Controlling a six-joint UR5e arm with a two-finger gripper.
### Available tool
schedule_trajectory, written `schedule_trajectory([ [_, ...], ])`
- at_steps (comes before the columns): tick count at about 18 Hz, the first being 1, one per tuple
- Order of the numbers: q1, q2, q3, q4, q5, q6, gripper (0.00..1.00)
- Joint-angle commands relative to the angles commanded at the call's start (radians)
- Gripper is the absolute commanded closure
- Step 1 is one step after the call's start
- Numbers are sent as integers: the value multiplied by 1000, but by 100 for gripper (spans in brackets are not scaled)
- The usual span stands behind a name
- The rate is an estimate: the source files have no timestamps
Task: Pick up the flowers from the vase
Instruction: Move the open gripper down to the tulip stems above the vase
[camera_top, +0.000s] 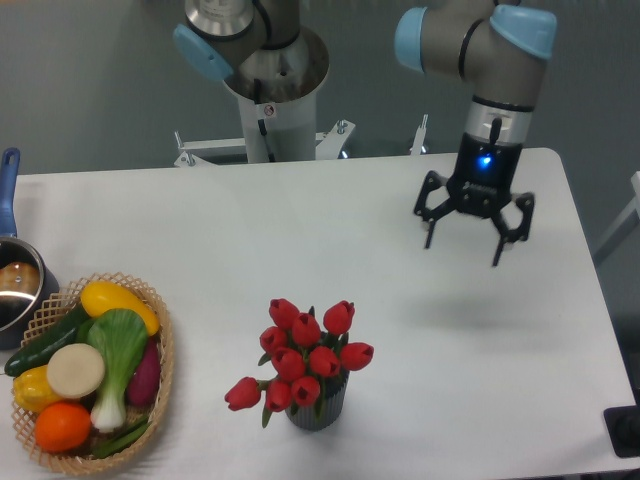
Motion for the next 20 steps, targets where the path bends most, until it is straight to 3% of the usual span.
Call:
schedule_trajectory([
  [6, -17, -57, 12, 0, -294, 6, 0],
  [12, -92, -153, 54, 2, -359, 152, 0],
  [20, -144, -229, 141, 2, -387, 158, 0],
])
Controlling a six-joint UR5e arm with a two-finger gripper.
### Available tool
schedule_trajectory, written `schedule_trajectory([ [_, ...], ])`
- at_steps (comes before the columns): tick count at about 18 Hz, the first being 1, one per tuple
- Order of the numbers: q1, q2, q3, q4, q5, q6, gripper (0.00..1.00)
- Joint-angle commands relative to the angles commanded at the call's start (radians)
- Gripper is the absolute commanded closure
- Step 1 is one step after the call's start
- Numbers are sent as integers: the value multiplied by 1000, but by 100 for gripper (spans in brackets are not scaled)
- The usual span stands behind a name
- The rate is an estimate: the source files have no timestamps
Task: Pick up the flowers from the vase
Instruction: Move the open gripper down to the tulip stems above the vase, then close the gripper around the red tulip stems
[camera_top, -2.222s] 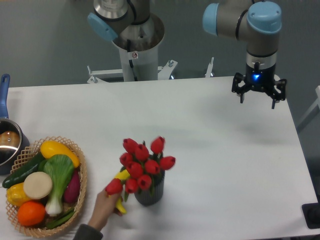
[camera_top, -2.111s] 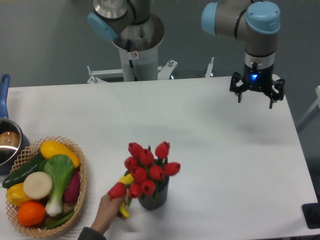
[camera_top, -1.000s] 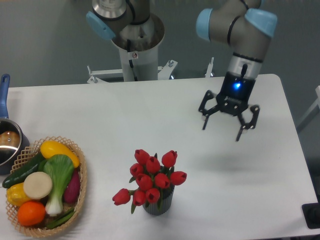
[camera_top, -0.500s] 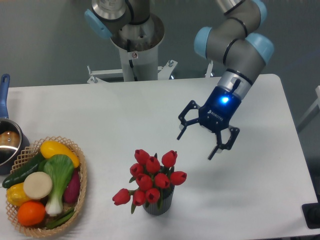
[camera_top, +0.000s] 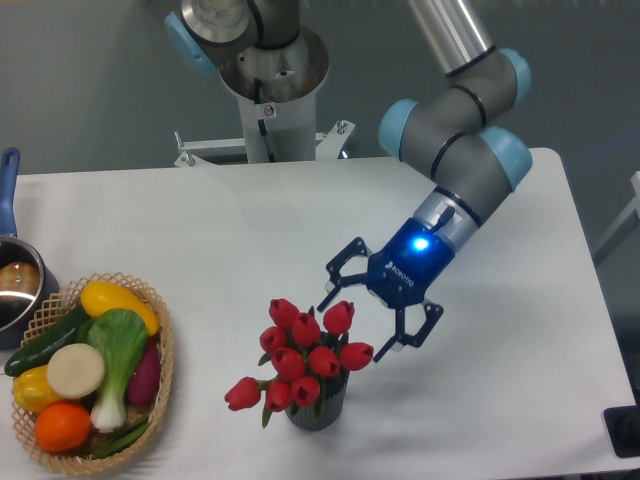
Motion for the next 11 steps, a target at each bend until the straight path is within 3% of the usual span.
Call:
schedule_trajectory([
  [6, -55, -37, 18, 0, -17, 0, 0],
  [7, -58, -37, 18, 0, -17, 2, 7],
  [8, -61, -38, 23, 0, -15, 3, 25],
  [9, -61, -43, 29, 0, -15, 9, 57],
  [11, -61, -48, 31, 0, -14, 38, 96],
])
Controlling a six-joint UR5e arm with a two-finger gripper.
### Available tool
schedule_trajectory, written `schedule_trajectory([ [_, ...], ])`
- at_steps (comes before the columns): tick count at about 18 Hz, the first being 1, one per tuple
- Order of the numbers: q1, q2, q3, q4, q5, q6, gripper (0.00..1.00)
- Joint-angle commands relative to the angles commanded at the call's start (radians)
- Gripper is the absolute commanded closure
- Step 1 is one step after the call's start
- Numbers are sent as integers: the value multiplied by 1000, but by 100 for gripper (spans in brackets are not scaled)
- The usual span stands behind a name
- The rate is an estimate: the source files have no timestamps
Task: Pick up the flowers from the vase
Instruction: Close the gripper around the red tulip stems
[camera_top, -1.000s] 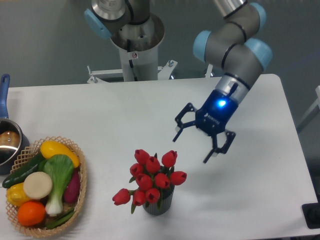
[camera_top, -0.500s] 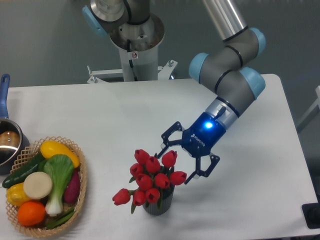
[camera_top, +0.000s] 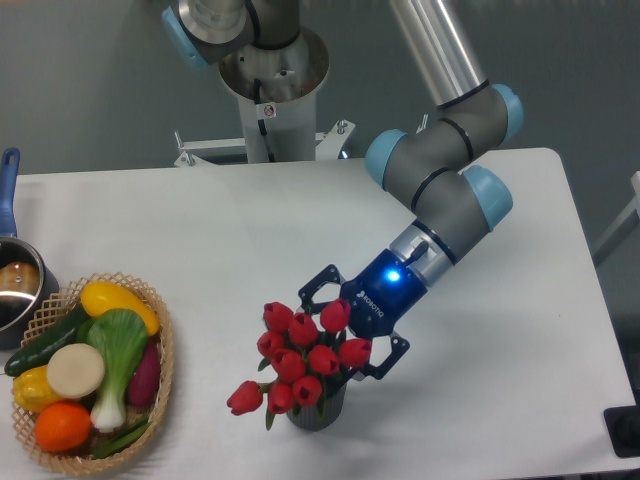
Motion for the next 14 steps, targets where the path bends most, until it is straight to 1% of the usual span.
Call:
schedule_trajectory([
  [1, 0, 0, -2, 0, 5, 5, 100],
  [6, 9, 17, -5, 0, 6, 0, 100],
  [11, 11, 75, -32, -2, 2, -15, 100],
  [14, 9, 97, -31, 0, -2, -46, 100],
])
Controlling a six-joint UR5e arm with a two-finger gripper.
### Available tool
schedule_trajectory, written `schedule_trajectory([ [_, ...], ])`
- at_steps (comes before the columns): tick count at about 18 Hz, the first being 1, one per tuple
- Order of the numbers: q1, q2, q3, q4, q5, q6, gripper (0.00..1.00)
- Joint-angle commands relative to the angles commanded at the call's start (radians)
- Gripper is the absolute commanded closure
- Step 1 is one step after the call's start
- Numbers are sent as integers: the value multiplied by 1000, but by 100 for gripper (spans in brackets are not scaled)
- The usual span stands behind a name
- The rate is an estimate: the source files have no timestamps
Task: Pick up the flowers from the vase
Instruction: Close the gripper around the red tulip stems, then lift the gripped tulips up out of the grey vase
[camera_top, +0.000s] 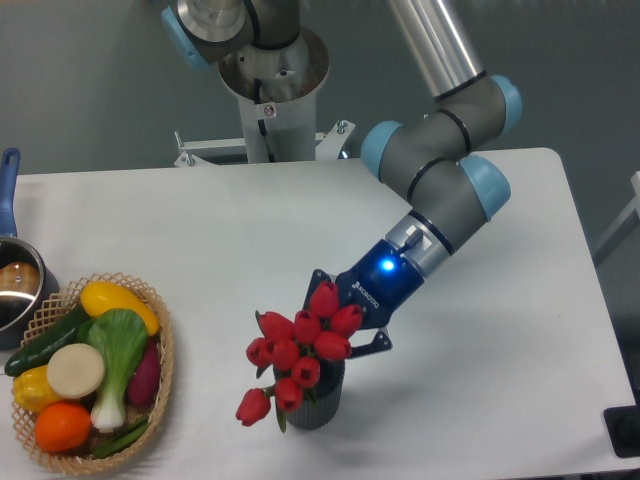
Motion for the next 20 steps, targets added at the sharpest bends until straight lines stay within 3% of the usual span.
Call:
schedule_trajectory([
  [6, 5, 69, 14, -2, -14, -51, 100],
  [20, 44, 92, 124, -2, -68, -138, 100],
])
